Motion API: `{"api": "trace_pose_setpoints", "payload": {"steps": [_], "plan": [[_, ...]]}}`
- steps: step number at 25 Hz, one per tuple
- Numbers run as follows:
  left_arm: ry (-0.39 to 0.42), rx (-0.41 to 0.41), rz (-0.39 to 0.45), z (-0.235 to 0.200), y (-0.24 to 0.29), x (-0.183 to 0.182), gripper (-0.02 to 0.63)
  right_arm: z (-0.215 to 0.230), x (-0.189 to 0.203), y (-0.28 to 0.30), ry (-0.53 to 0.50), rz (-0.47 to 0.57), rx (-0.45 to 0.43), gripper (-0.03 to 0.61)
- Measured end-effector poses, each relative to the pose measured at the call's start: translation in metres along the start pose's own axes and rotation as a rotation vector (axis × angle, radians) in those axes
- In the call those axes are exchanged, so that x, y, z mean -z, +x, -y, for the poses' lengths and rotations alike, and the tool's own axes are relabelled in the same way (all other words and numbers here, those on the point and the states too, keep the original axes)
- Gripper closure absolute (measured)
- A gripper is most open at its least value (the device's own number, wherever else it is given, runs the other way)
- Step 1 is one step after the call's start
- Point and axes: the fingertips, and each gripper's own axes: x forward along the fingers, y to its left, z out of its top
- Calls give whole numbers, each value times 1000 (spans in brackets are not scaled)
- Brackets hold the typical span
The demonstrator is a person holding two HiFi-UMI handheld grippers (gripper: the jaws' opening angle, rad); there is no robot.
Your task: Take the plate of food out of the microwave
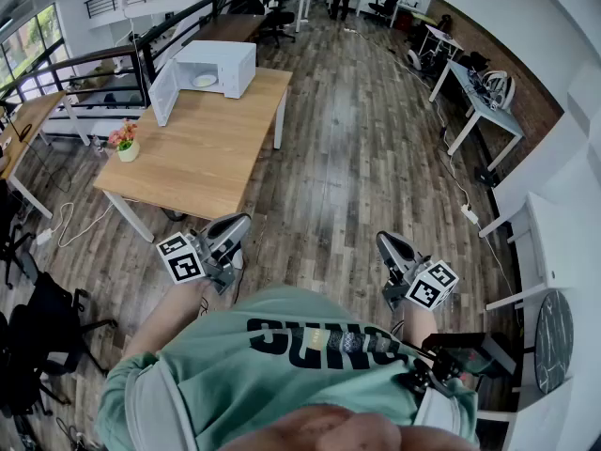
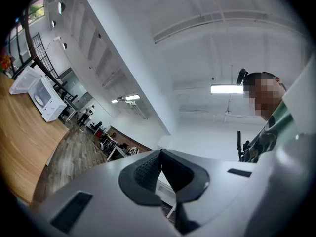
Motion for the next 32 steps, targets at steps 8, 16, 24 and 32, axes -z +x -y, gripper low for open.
{"api": "trace_pose_setpoints", "payload": {"steps": [8,16,24,32], "plan": [[-14,23,-13,3,0,2,609,-1,3,0,18,3,20,572],[-11,33,-12,3,27,8,609,27,-4,-18,48,46,39,572],[-22,42,4,21,73,31,609,56,-13,-52,35,33,4,572],[-39,74,-23,50,129,67,609,83,-18,-114,38,37,10,572]]}}
